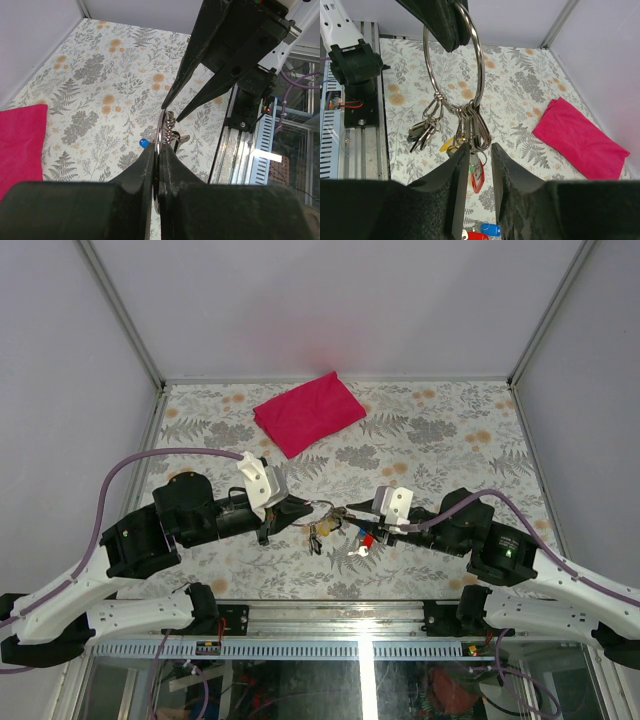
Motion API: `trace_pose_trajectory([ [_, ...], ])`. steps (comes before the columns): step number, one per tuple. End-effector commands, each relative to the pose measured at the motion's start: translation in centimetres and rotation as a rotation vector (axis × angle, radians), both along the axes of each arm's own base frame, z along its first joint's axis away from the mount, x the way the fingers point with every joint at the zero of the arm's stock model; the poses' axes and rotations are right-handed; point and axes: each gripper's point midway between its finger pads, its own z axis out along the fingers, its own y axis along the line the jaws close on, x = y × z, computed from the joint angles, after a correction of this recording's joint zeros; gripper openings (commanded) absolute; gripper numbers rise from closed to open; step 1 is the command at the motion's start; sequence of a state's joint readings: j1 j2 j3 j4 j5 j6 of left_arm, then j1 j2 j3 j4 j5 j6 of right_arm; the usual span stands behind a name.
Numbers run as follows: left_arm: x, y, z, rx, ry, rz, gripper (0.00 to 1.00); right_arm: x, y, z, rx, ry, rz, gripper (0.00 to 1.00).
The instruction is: Put the keys on the keyring
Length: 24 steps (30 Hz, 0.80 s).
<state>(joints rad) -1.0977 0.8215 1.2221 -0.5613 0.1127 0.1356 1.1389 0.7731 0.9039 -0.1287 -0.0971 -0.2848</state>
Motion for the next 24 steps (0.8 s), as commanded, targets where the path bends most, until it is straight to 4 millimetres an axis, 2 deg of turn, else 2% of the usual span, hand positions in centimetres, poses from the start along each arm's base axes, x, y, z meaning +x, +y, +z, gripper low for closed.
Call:
trace_pose_trajectory([
  [1, 0.1, 0.0, 2.0, -0.064, -0.03, 0.003, 0.0, -0.1, 0.4, 3.3, 0.089, -0.072, 0.022, 0.32],
  [15, -0.6, -0.2, 2.2, -0.064, -0.039, -0.045, 0.0, -1.3, 0.9, 2.7, 0.052, -0.033, 0.092, 0.42],
  [24, -0.4, -0.2, 2.1, -0.057, -0.04, -0.035, 0.0, -1.6, 0.9, 3.5, 0.072, -0.033, 0.103, 0.3],
])
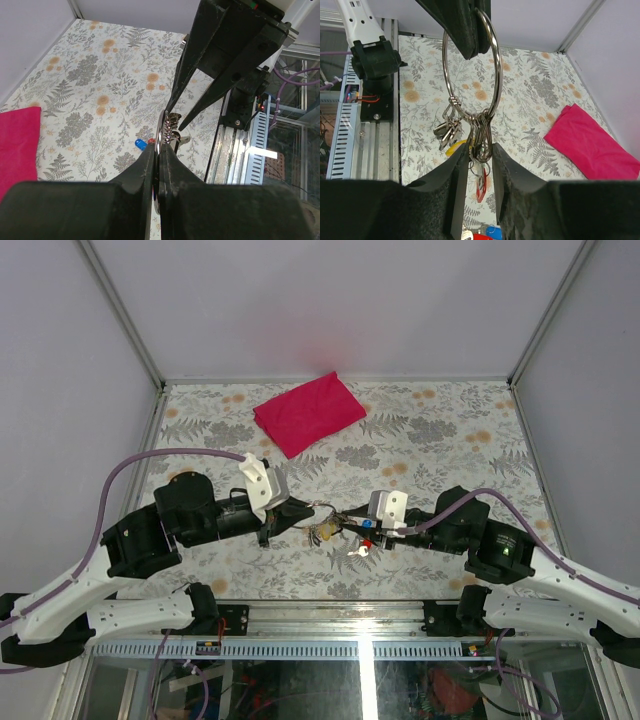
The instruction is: Put the keys on the keyring
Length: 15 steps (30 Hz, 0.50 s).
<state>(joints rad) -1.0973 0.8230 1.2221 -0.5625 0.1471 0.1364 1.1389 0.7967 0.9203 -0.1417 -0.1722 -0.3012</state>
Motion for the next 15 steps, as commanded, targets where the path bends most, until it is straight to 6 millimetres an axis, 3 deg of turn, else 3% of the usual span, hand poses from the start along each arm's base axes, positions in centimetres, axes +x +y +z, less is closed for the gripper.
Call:
trace_pose_trajectory([
  [1, 0.16, -0.01, 2.1, -0.057, -0.045, 0.0, 0.0, -0.64, 0.05, 3.79, 0.095, -0.029, 0.028, 0.29],
  [6, 0.3, -0.01, 1.93, -0.052, -0.045, 0.007, 0.0, -0.78, -0.1, 3.76, 0.095, -0.02, 0.029, 0.29],
  [15, 0.44, 0.01, 1.89, -0.05, -0.045, 0.014, 0.0, -0.51, -0.59, 3.74, 0.091, -0.018, 0.002, 0.15],
])
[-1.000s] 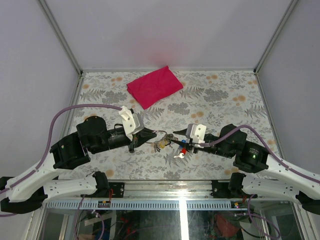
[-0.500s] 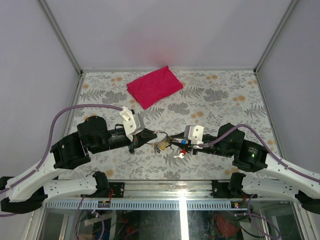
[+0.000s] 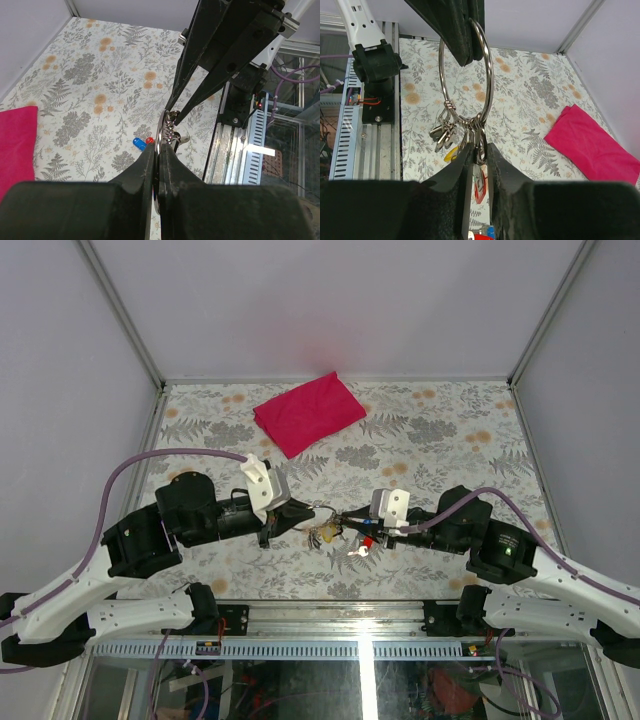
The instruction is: Put the keys on the keyring
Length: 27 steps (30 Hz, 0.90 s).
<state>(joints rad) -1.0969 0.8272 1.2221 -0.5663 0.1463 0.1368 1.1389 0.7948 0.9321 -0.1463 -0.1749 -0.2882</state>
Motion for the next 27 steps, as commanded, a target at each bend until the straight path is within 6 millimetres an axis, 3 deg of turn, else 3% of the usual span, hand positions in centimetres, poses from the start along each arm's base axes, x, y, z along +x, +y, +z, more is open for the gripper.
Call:
trace_pose_trajectory([
  [1, 0.4, 0.1, 2.0, -0.057, -0.048, 0.012, 0.0, -0.3, -0.6, 3.2, 0.08, -0.027, -0.003, 0.15],
  [12, 0.5, -0.1, 1.8, -0.049, -0.046, 0.014, 0.0, 0.1, -1.4, 3.2, 0.081, -0.024, -0.046, 0.23],
  [19, 0.5, -0.1, 1.9, -0.051, -0.046, 0.011, 0.0, 0.6, -1.2, 2.8, 0.071, -0.022, -0.066, 0.21],
  [27, 0.4, -0.2, 2.1, -0.054, -0.045, 0.007, 0.0, 0.7, -0.7, 2.1, 0.063, -0.01, -0.062, 0.26],
])
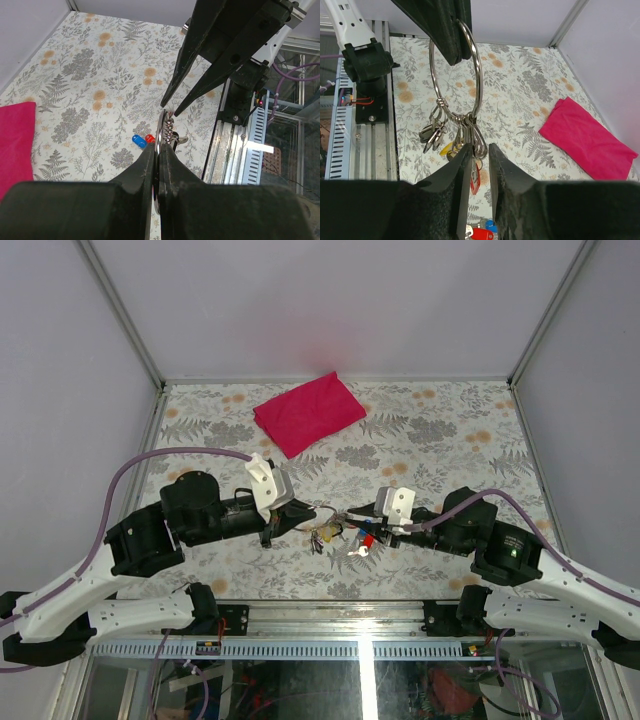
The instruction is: Put the keys on the keyring
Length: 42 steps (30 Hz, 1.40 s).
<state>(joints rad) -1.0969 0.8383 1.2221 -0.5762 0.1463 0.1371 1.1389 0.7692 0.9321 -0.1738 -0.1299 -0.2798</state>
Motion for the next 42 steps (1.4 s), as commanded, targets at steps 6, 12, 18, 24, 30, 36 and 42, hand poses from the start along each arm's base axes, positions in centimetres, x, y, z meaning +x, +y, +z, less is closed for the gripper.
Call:
trace_pose_trajectory([
  [6, 0.3, 0.0, 2.6, -0.072, -0.053, 0.005, 0.0, 0.4, 0.5, 1.8, 0.077, -0.011, -0.021, 0.31],
  [12, 0.3, -0.1, 2.6, -0.072, -0.052, 0.004, 0.0, 0.6, 0.6, 1.6, 0.07, -0.013, -0.027, 0.31],
  [18, 0.3, -0.1, 2.6, -0.07, -0.051, 0.002, 0.0, 0.8, 0.6, 1.2, 0.06, -0.009, -0.036, 0.3],
  [24, 0.2, -0.2, 2.7, -0.072, -0.051, -0.002, 0.0, 1.2, 0.6, 1.0, 0.049, -0.014, -0.055, 0.25],
  [30, 0.3, -0.2, 2.6, -0.065, -0.05, 0.0, 0.0, 1.4, 0.5, 1.1, 0.05, -0.023, -0.065, 0.22],
  [36, 0.3, -0.4, 2.6, -0.063, -0.052, -0.004, 0.0, 1.7, 0.3, 1.3, 0.057, -0.033, -0.083, 0.25],
  [42, 0.3, -0.4, 2.6, -0.061, -0.051, -0.005, 0.0, 1.8, 0.5, 0.9, 0.055, -0.03, -0.083, 0.26],
])
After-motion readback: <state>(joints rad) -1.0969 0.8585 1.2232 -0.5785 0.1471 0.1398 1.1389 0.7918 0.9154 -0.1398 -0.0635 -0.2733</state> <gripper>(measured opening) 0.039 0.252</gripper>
